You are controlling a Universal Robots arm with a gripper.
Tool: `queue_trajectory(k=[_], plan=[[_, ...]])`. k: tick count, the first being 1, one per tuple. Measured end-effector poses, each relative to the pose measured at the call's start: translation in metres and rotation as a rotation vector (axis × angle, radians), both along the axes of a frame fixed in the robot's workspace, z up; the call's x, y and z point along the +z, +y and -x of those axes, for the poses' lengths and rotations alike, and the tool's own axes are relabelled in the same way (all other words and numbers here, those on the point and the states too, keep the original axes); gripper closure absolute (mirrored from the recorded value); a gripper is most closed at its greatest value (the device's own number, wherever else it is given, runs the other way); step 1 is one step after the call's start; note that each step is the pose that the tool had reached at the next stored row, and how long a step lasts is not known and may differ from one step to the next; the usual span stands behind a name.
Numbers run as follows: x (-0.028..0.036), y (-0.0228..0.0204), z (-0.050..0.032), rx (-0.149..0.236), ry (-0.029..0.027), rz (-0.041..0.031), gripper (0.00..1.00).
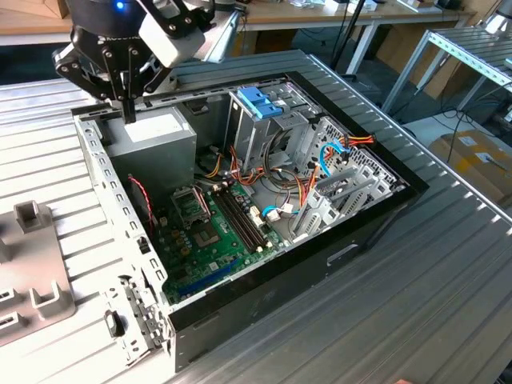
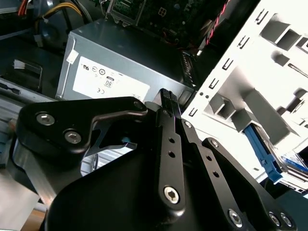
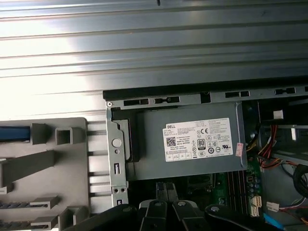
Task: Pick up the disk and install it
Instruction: 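Reach for the disk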
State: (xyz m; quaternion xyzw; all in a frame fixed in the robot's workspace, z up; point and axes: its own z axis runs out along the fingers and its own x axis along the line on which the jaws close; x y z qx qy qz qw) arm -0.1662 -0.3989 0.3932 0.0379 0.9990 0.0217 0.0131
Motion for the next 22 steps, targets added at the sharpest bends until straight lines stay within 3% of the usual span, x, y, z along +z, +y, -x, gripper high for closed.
queue_trajectory(k=[5,22], plan=[[0.0,0.0,0.0128,0.0,0.0,0.0,0.89],[0.0,0.0,0.0187,0.0,0.0,0.0,0.89]])
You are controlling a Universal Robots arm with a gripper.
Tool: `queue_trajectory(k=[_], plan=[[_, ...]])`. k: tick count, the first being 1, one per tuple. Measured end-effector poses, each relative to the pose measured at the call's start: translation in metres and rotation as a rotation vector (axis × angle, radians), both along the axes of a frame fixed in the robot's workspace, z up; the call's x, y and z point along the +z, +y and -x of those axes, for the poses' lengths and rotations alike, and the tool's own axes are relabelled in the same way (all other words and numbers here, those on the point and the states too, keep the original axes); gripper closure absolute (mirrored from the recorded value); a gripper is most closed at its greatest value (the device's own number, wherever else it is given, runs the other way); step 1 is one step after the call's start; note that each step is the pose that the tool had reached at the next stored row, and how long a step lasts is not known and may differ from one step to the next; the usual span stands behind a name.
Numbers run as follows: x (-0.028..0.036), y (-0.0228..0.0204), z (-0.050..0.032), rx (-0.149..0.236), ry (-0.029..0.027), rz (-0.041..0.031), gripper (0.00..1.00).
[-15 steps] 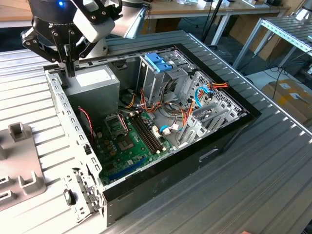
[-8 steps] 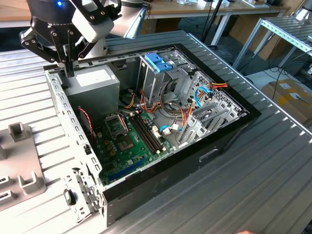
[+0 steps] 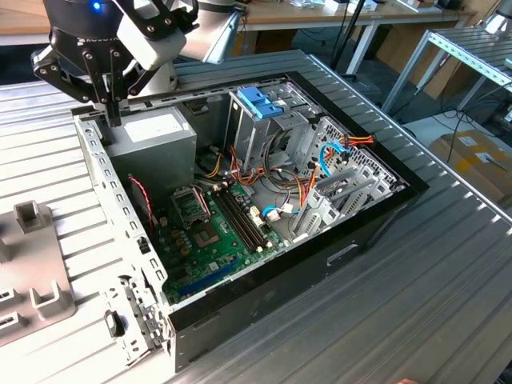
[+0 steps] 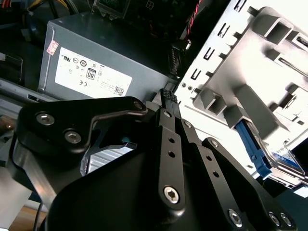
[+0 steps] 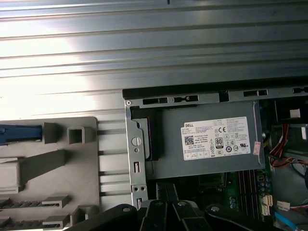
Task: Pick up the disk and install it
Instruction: 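Reach for the disk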
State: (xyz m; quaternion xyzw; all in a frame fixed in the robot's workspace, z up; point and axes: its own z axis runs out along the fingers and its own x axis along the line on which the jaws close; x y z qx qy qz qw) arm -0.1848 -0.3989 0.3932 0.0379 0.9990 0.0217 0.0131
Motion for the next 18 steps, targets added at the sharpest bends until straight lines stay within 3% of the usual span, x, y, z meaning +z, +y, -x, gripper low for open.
queue_trajectory(k=[5,18], plan=[[0.0,0.0,0.0088,0.0,0.0,-0.0001,0.89],[0.0,0.0,0.0106,0.0,-0.0001,0.0,0.89]])
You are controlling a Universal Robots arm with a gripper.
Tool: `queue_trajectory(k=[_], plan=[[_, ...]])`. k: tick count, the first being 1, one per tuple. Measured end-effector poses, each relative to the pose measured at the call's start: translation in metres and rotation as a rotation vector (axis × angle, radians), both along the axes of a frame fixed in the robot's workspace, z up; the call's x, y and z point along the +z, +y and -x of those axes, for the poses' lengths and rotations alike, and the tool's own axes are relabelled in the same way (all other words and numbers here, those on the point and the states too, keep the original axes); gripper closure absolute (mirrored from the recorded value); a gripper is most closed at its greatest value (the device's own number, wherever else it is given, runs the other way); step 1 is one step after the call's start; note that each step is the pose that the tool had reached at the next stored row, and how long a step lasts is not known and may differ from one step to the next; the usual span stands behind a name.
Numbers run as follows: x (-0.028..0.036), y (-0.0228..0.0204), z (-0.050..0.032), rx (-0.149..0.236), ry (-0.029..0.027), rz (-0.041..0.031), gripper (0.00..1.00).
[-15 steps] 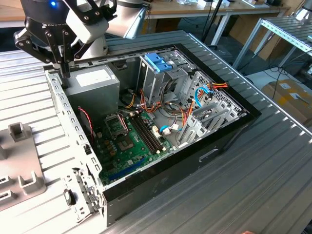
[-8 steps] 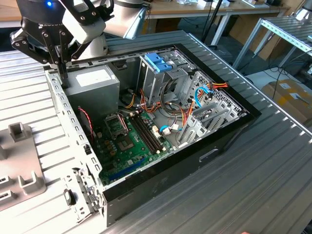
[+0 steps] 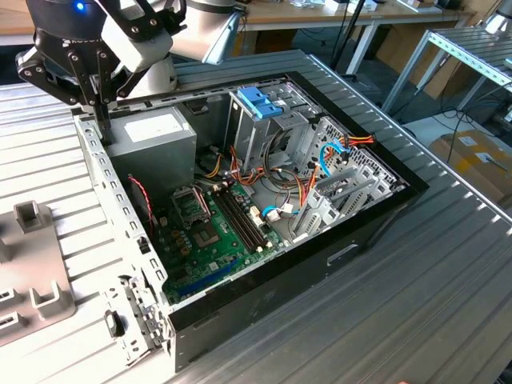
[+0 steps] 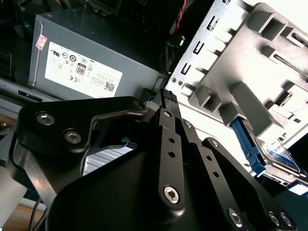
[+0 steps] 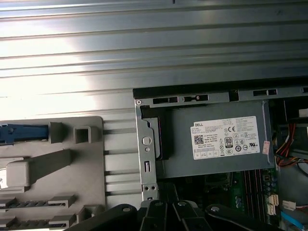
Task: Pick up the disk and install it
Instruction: 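Reach for the disk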
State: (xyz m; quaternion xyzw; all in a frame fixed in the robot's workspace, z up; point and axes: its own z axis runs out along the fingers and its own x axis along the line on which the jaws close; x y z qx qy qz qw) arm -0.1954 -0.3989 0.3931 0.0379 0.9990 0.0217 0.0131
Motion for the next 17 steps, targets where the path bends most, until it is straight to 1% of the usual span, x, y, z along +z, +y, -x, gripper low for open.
queue_trajectory(k=[8,17], plan=[[0.0,0.0,0.0071,0.0,0.0,0.0,0.89],[0.0,0.0,0.0087,0.0,0.0001,0.0001,0.89]])
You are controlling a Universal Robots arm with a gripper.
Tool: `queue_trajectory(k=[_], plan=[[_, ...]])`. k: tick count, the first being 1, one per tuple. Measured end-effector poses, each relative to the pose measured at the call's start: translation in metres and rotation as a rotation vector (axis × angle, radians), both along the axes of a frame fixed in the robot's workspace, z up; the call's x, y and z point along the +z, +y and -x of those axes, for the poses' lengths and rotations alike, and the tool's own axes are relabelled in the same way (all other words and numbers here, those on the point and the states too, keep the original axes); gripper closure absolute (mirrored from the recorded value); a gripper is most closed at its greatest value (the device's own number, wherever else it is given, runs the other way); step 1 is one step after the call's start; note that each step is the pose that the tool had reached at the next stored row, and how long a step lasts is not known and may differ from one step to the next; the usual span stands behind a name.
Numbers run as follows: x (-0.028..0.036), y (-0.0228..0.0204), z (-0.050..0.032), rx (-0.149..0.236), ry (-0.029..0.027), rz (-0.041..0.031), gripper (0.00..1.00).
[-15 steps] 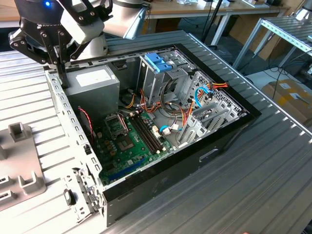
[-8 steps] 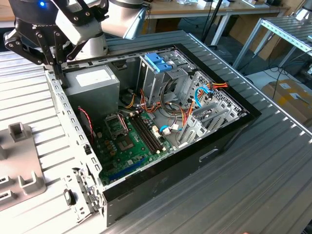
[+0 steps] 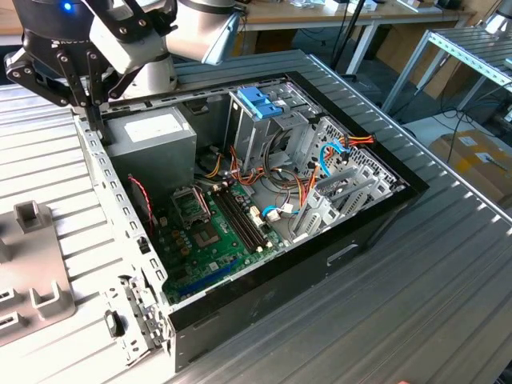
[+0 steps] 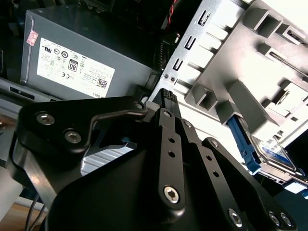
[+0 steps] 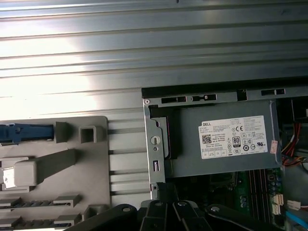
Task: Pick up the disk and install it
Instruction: 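Reach for the disk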
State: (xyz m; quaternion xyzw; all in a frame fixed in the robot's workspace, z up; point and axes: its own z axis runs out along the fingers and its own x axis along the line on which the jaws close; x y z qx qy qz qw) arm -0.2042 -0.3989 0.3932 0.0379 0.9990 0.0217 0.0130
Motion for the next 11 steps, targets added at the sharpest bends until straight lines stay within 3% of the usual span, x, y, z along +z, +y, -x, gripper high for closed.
queue_trajectory(k=[11], plan=[[0.0,0.0,0.0029,0.0,0.0,0.0,0.89]])
